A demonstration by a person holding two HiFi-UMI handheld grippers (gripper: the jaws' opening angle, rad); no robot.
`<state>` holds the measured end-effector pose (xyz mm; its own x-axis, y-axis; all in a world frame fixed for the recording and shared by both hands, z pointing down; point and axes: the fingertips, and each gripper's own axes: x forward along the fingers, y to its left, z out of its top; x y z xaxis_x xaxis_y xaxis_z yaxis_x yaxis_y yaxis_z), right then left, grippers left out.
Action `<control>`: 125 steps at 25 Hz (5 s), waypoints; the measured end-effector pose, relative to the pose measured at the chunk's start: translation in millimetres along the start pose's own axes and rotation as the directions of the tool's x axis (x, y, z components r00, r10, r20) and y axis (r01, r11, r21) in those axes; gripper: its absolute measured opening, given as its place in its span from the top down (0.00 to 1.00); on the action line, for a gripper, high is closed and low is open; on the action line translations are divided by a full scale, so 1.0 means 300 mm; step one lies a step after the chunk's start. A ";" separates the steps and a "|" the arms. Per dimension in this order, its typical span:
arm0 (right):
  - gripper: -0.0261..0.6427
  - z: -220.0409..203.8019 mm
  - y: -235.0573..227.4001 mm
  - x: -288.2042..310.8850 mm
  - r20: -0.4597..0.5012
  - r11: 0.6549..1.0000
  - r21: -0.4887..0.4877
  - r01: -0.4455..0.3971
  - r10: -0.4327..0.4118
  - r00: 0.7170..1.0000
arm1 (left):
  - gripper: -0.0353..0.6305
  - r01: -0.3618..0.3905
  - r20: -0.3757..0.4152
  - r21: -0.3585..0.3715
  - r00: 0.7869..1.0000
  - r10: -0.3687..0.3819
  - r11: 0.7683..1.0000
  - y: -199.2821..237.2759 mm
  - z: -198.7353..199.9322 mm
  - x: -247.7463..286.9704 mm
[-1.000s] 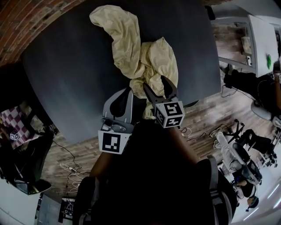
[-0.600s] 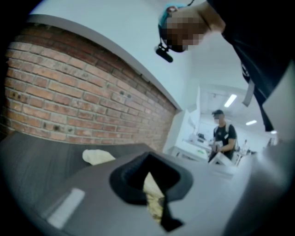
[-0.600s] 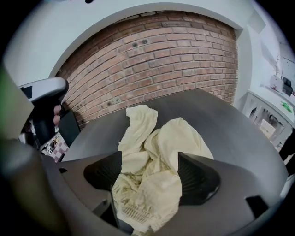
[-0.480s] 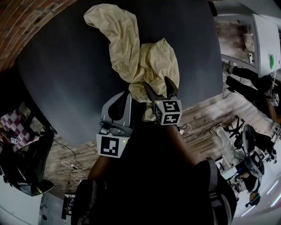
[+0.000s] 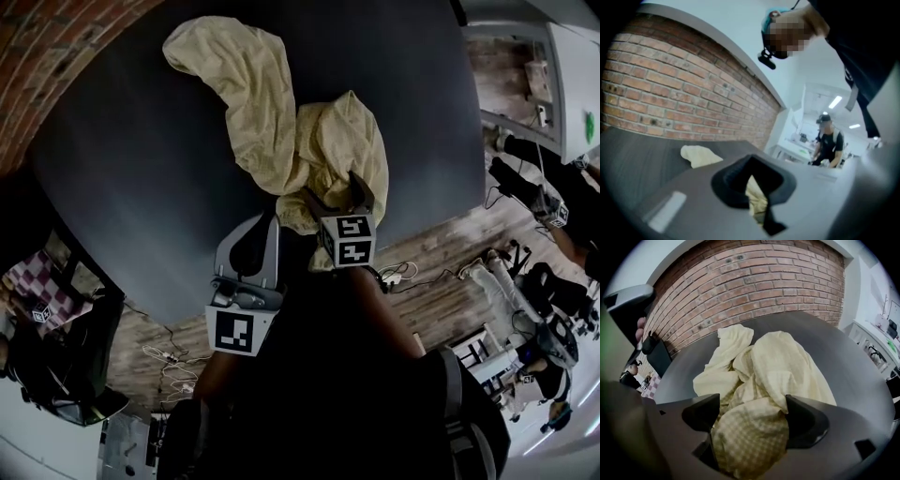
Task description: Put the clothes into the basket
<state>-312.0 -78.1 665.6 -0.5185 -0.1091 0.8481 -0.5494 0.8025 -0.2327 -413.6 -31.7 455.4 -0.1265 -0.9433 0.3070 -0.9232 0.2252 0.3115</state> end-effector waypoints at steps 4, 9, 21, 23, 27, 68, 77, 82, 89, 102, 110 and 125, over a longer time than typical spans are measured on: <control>0.37 -0.021 0.007 0.047 -0.032 1.000 0.028 0.009 -0.008 0.999 | 0.94 0.000 -0.016 -0.007 1.000 -0.001 1.000 0.012 -0.009 0.013; 0.37 -0.003 0.054 0.053 -0.049 0.998 -0.017 0.066 -0.067 0.997 | 0.94 -0.021 -0.015 -0.029 1.000 0.021 0.999 0.053 0.021 -0.016; 0.37 -0.006 0.078 0.071 -0.021 0.989 -0.092 0.113 -0.115 0.993 | 0.94 -0.018 0.003 0.009 1.000 0.018 1.000 0.058 0.013 -0.049; 0.38 -0.011 0.073 0.063 -0.019 0.988 -0.099 0.118 -0.120 0.993 | 0.94 -0.022 0.006 0.002 1.000 0.022 1.000 0.054 0.012 -0.059; 0.39 -0.038 0.060 0.080 -0.028 0.987 -0.111 0.113 -0.117 0.993 | 0.94 -0.026 0.015 0.007 1.000 0.026 1.000 0.057 -0.019 -0.068; 0.83 0.085 0.077 -0.136 0.140 0.979 -0.196 0.058 -0.031 0.990 | 0.94 -0.019 0.096 0.105 0.995 0.009 0.994 -0.075 0.052 -0.198; 0.83 0.144 0.101 -0.284 0.245 0.976 -0.208 0.057 -0.004 0.970 | 0.94 -0.022 0.136 0.137 0.991 0.003 0.990 -0.133 0.118 -0.282; 0.83 0.145 0.125 -0.352 0.283 0.975 -0.211 0.067 -0.005 0.959 | 0.94 -0.020 0.154 0.147 0.988 -0.003 0.989 -0.152 0.117 -0.341; 0.83 0.162 0.166 -0.438 0.335 0.974 -0.211 0.080 -0.005 0.942 | 0.94 -0.009 0.197 0.157 0.980 -0.022 0.987 -0.167 0.155 -0.413; 0.83 0.125 0.267 -0.624 0.447 0.973 -0.202 0.115 -0.013 0.895 | 0.94 0.047 0.226 0.194 0.970 -0.092 0.980 -0.212 0.130 -0.564; 0.83 0.091 0.290 -0.770 0.511 0.974 -0.168 0.153 -0.046 0.858 | 0.94 0.109 0.238 0.223 0.958 -0.162 0.969 -0.265 0.108 -0.637; 0.83 -0.047 0.258 -0.951 0.563 0.979 -0.155 0.129 -0.020 0.826 | 0.94 0.123 0.239 0.242 0.954 -0.182 0.962 -0.433 0.078 -0.677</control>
<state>-197.3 23.4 412.2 -0.7862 -0.4364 0.4375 -0.5038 0.8627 -0.0447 -276.4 124.8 331.5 -0.0388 -0.9990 0.0215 -0.9920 0.0411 0.1196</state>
